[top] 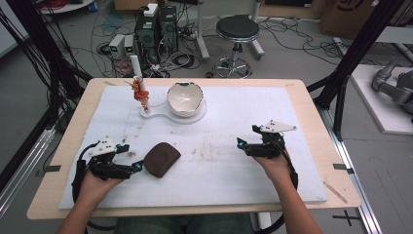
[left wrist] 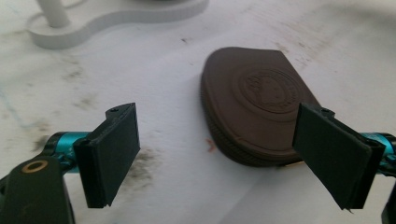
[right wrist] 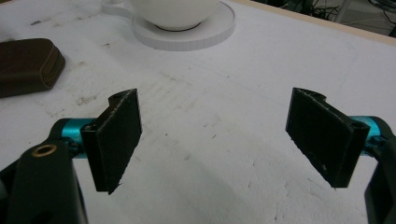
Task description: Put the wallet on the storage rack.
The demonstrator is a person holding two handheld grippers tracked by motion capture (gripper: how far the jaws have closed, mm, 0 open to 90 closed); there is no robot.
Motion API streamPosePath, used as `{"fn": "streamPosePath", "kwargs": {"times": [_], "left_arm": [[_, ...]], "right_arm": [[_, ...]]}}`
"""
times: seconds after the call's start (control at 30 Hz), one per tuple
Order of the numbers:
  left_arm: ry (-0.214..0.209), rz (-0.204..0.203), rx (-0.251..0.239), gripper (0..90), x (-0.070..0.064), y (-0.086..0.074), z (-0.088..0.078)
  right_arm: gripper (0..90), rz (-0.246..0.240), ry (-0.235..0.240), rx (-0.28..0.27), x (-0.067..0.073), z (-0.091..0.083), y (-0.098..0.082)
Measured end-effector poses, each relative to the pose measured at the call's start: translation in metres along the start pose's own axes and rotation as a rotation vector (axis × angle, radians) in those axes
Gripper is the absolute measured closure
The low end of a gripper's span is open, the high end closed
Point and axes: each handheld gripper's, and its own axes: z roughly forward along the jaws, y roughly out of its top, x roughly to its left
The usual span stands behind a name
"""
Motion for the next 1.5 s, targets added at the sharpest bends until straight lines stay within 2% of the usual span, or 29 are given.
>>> {"fn": "streamPosePath", "kwargs": {"times": [0.2, 0.33, 0.43, 0.57, 0.6, 0.73, 0.9, 1.3, 1.5], "left_arm": [[-0.030, 0.041, 0.066, 14.1, -0.016, 0.003, 0.013], [-0.038, 0.054, 0.074, 14.1, -0.023, 0.004, 0.018], [-0.016, 0.057, 0.080, 14.1, -0.028, 0.006, 0.020], [0.048, 0.045, 0.097, 14.1, -0.037, 0.009, 0.024], [0.056, 0.054, 0.102, 14.1, -0.039, 0.010, 0.025], [0.058, 0.060, 0.122, 14.1, -0.045, 0.011, 0.032], [0.051, 0.051, 0.124, 13.9, -0.045, 0.010, 0.034], [0.076, 0.037, 0.125, 12.1, -0.052, 0.011, 0.035], [0.066, 0.033, 0.122, 12.0, -0.050, 0.010, 0.034]], "right_arm": [[18.5, 0.000, 0.004, 0.008, 0.000, 0.000, 0.000], [18.5, -0.005, 0.007, 0.009, 0.000, 0.001, 0.000], [18.5, -0.005, 0.009, 0.012, 0.000, 0.001, 0.000], [18.5, -0.004, 0.010, 0.018, 0.000, 0.002, 0.000], [18.5, -0.006, 0.010, 0.022, 0.000, 0.002, 0.000], [18.6, -0.005, 0.013, 0.025, 0.001, 0.003, 0.000], [18.6, -0.011, 0.013, 0.026, 0.001, 0.003, -0.001], [18.6, -0.010, 0.018, 0.038, 0.002, 0.005, -0.001], [18.6, -0.048, 0.028, 0.056, 0.008, 0.009, 0.000]]}}
